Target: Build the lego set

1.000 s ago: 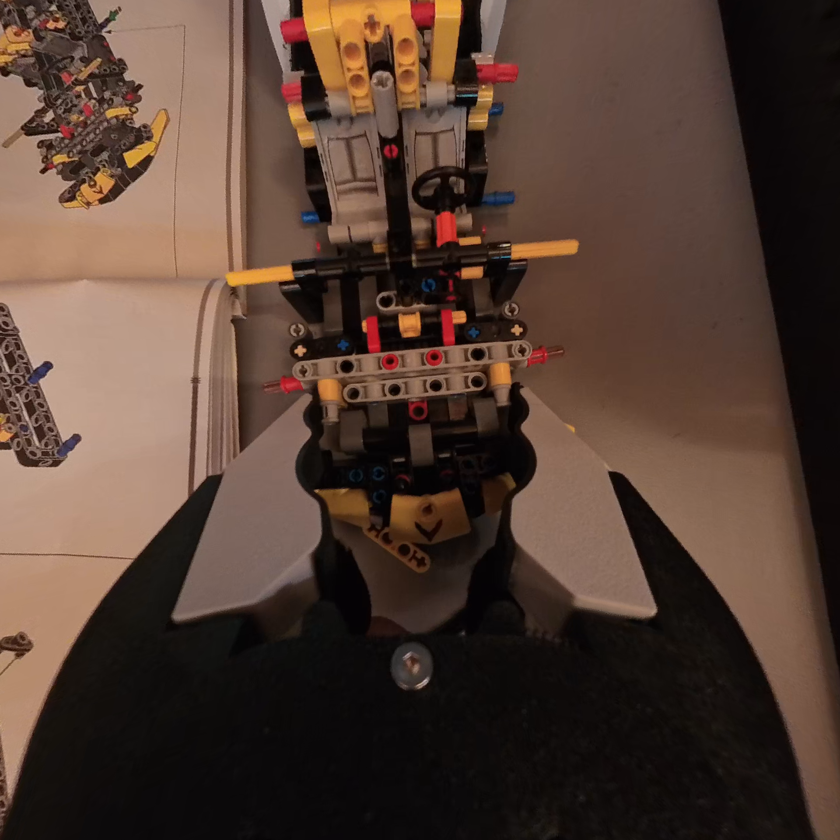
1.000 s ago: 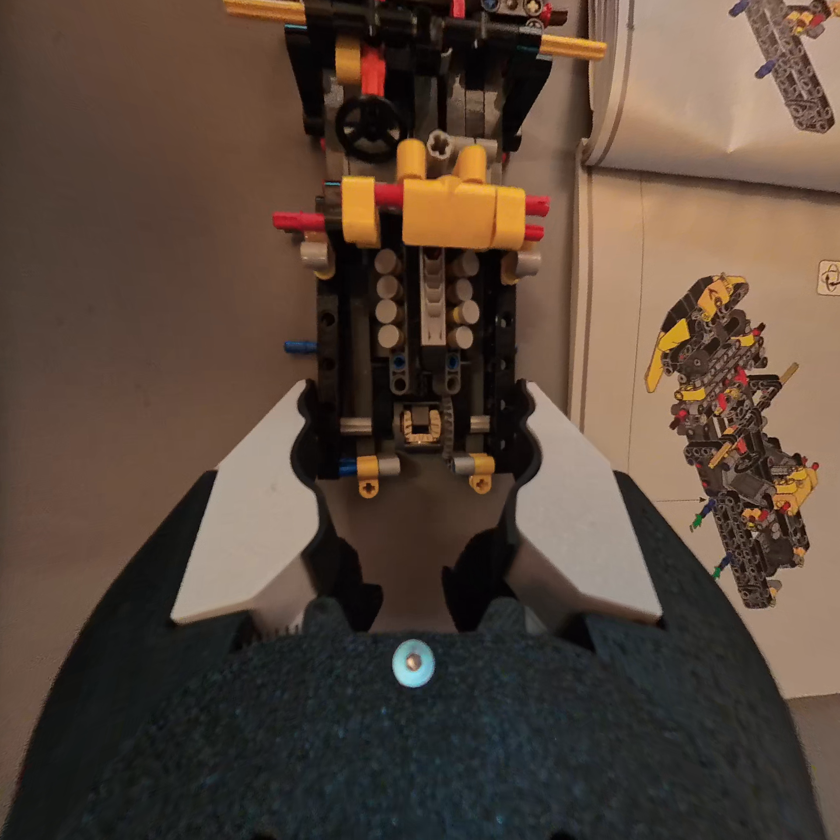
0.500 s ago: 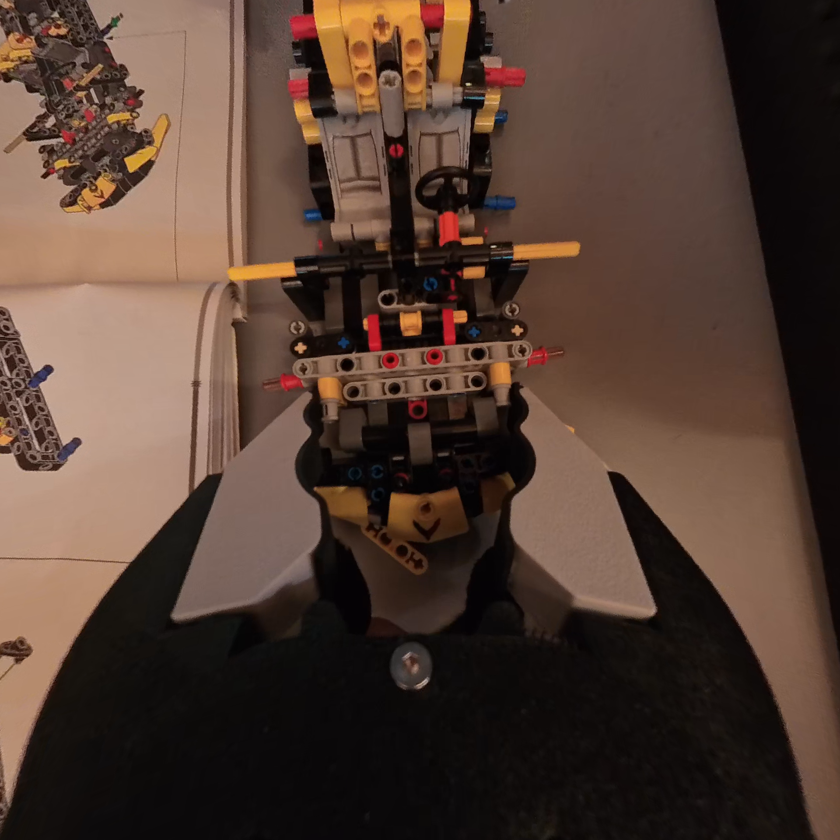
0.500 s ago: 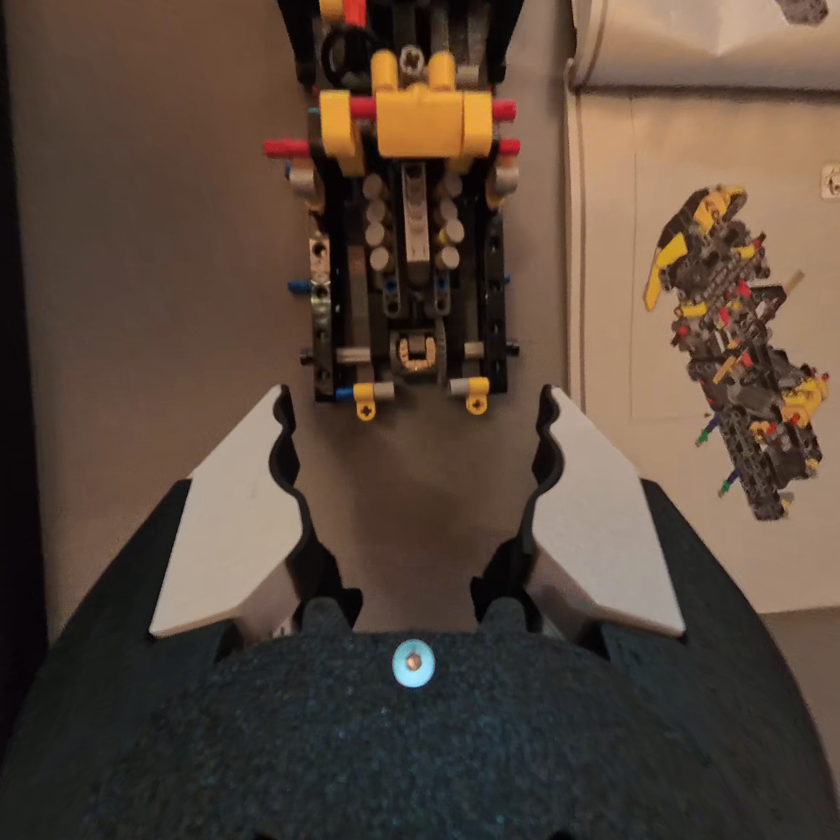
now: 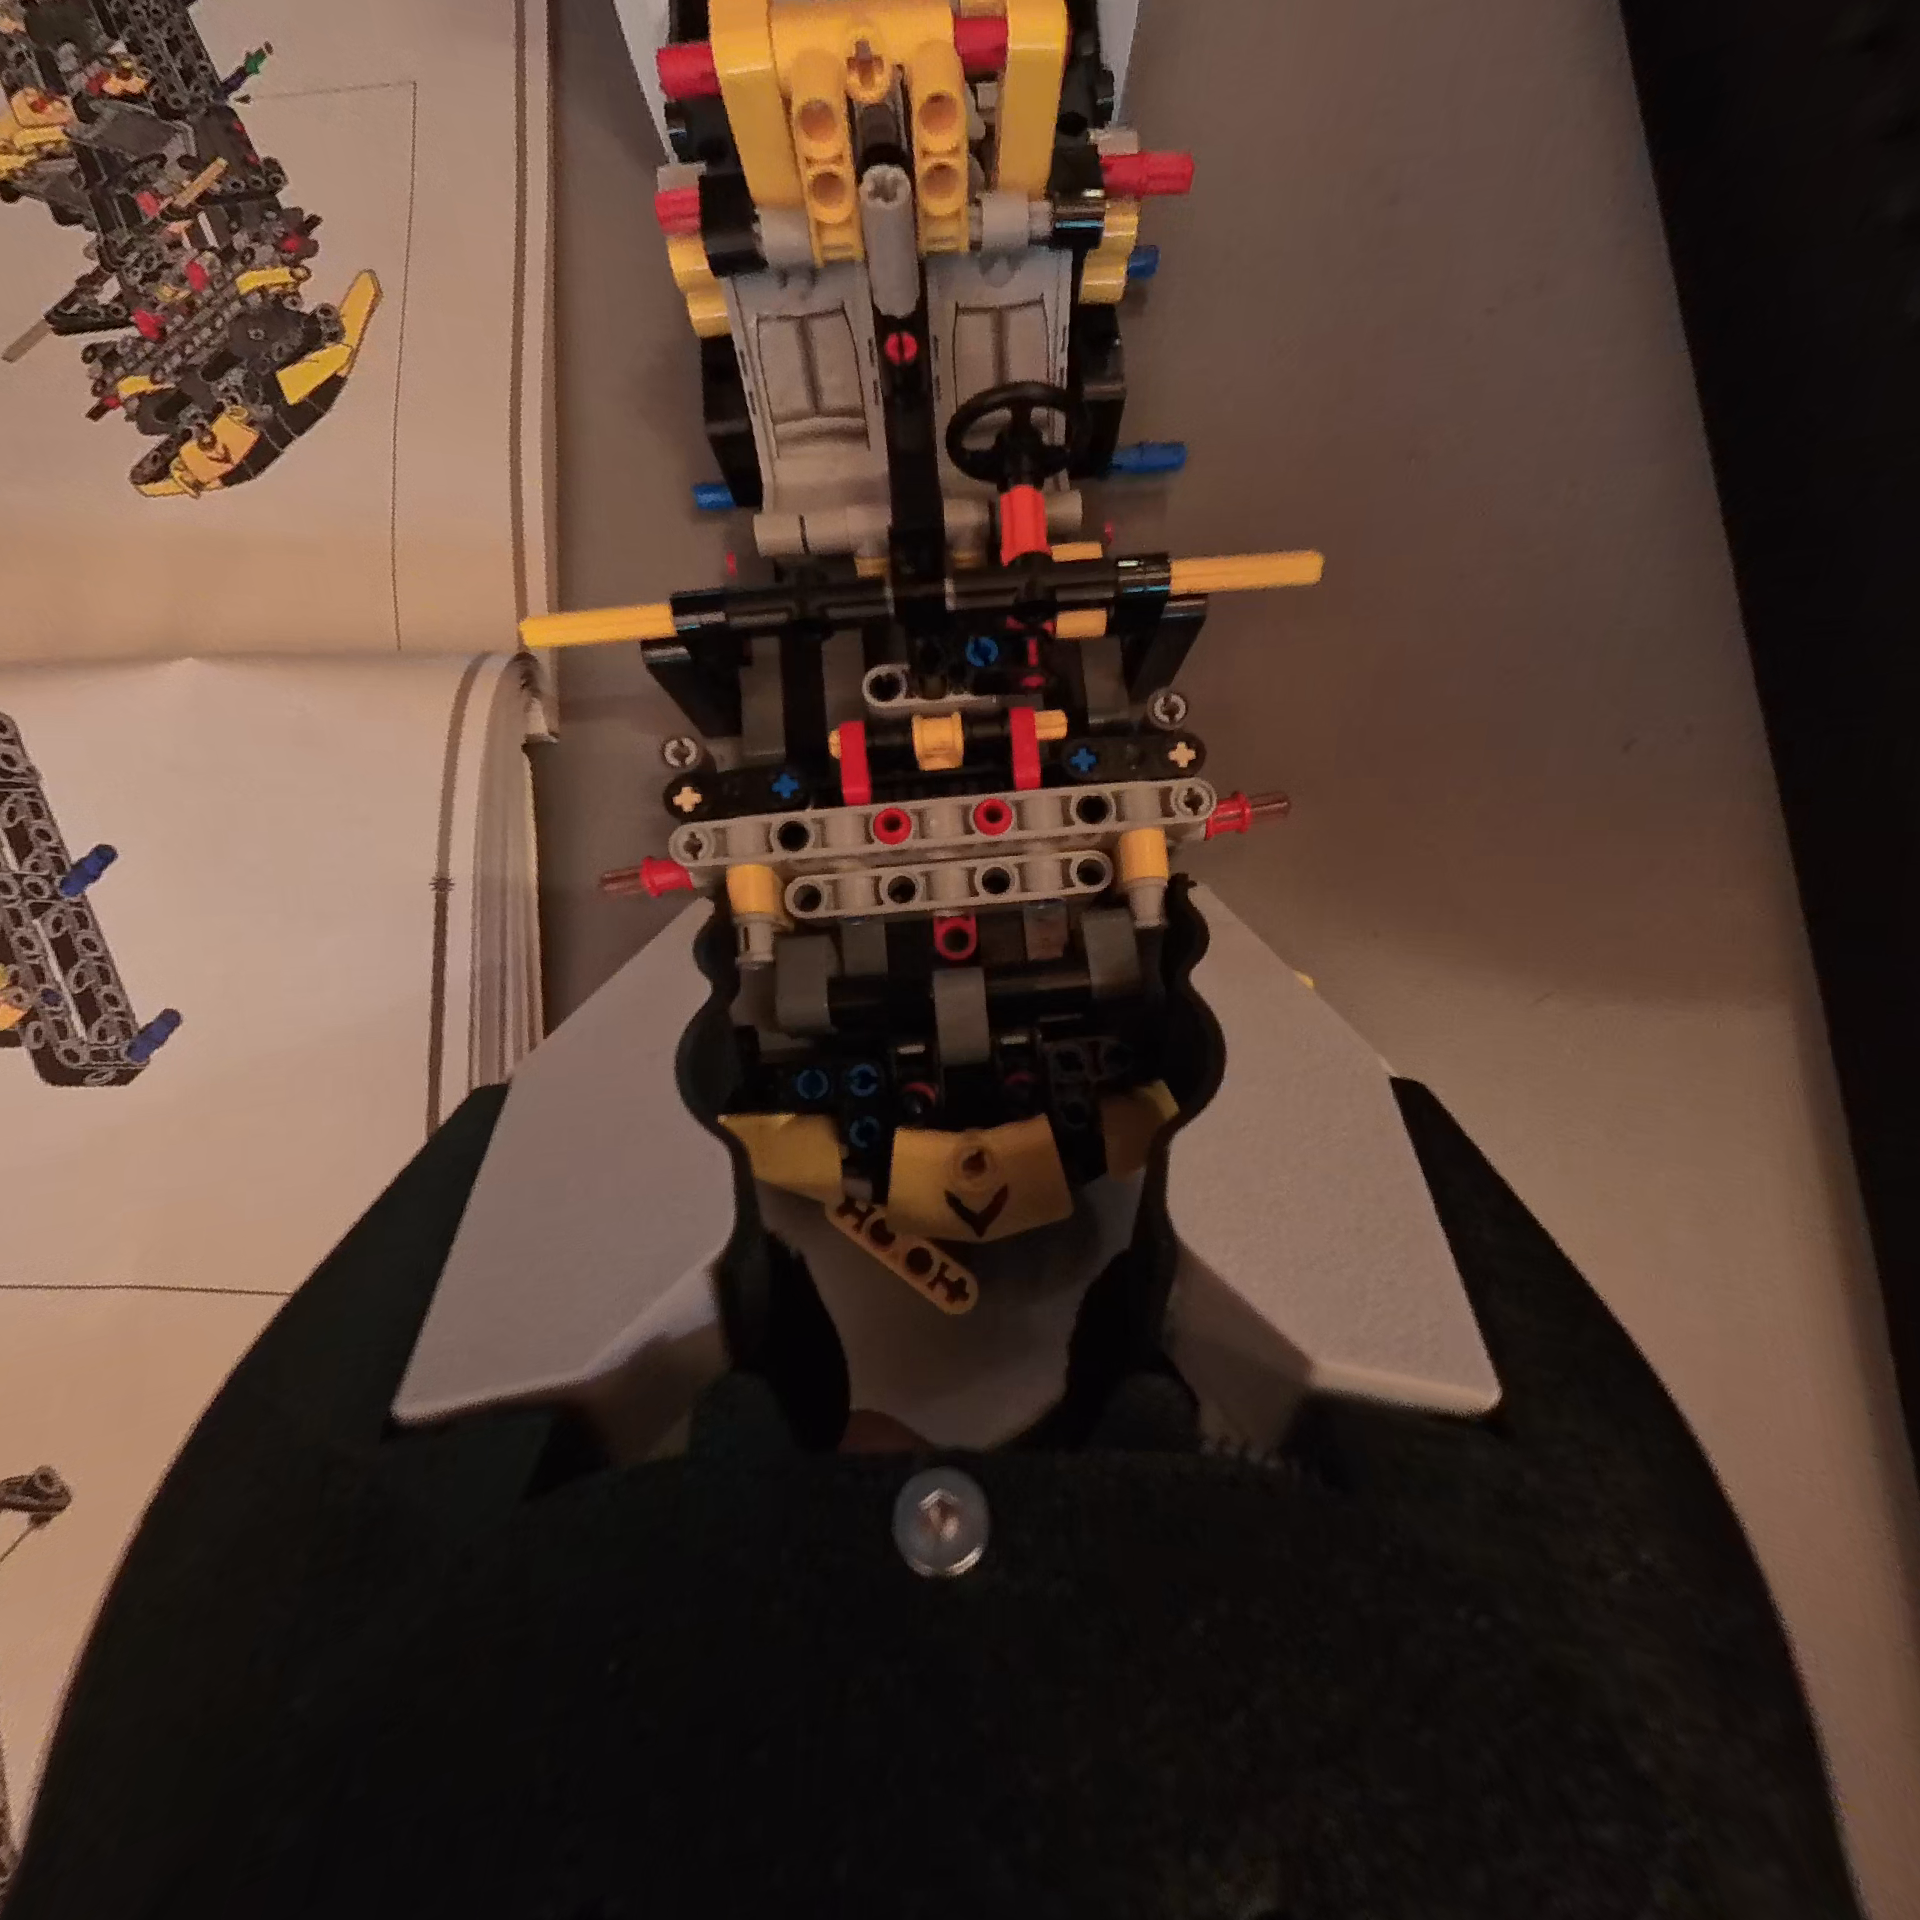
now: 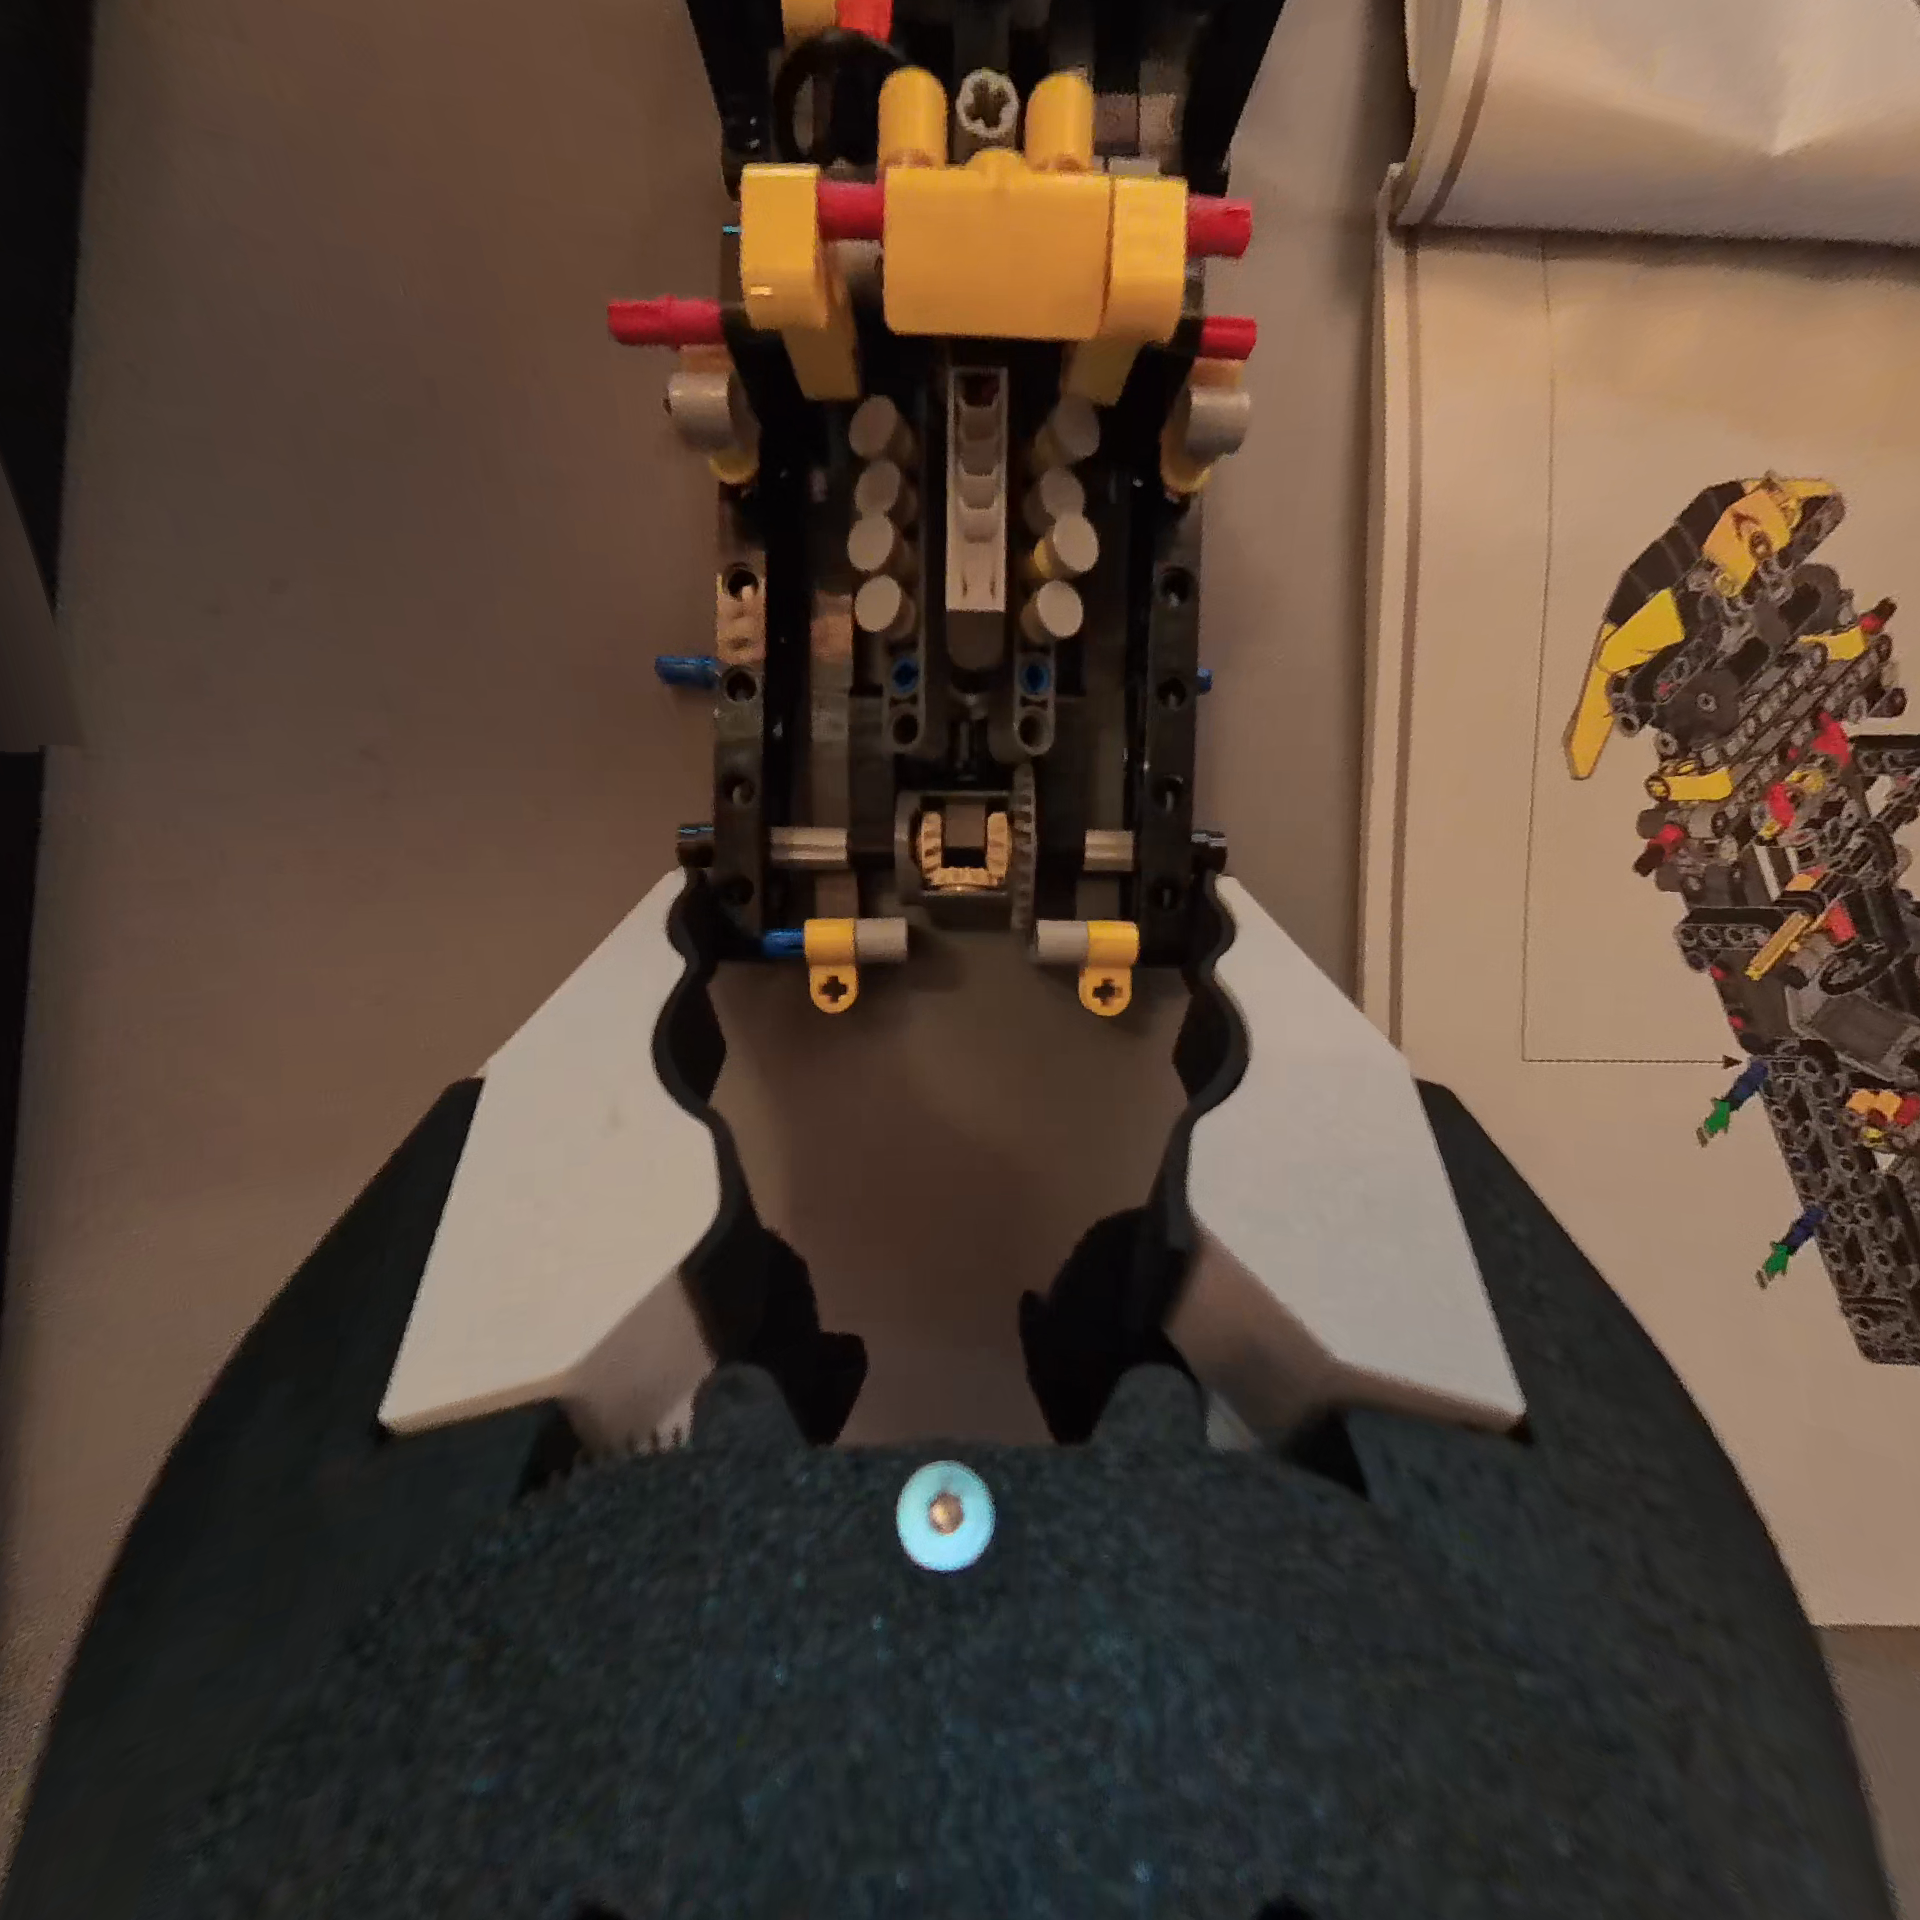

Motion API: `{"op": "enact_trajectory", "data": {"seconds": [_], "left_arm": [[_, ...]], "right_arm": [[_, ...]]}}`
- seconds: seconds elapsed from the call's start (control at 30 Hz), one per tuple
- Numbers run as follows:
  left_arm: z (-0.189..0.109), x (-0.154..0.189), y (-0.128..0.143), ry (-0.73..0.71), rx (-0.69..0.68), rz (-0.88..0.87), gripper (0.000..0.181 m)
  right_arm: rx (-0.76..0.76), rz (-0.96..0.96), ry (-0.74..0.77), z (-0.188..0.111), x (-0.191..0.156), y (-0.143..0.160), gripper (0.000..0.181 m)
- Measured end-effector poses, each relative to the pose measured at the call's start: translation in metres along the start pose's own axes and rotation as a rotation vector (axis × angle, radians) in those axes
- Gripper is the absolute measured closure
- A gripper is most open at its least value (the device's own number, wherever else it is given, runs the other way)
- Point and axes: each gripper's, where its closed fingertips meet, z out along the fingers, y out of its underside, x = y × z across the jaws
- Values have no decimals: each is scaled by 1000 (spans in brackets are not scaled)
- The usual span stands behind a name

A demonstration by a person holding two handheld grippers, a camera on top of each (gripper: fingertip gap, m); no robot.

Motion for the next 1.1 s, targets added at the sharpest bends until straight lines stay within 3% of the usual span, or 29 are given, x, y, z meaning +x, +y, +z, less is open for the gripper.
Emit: {"op": "enact_trajectory", "data": {"seconds": [0.17,0.57,0.73,0.9,1.1], "left_arm": [[0,0,0,8,1,10,99],[3,0,-2,7,3,7,98],[2,4,1,32,-3,30,98],[2,5,2,39,-4,34,98],[3,4,1,35,5,30,99]], "right_arm": [[38,-13,-4,-1,-2,0,98],[52,32,36,-13,-7,3,87],[134,169,58,-46,-19,7,93],[159,175,155,-49,-36,21,111],[170,199,186,-47,-28,25,114]]}}
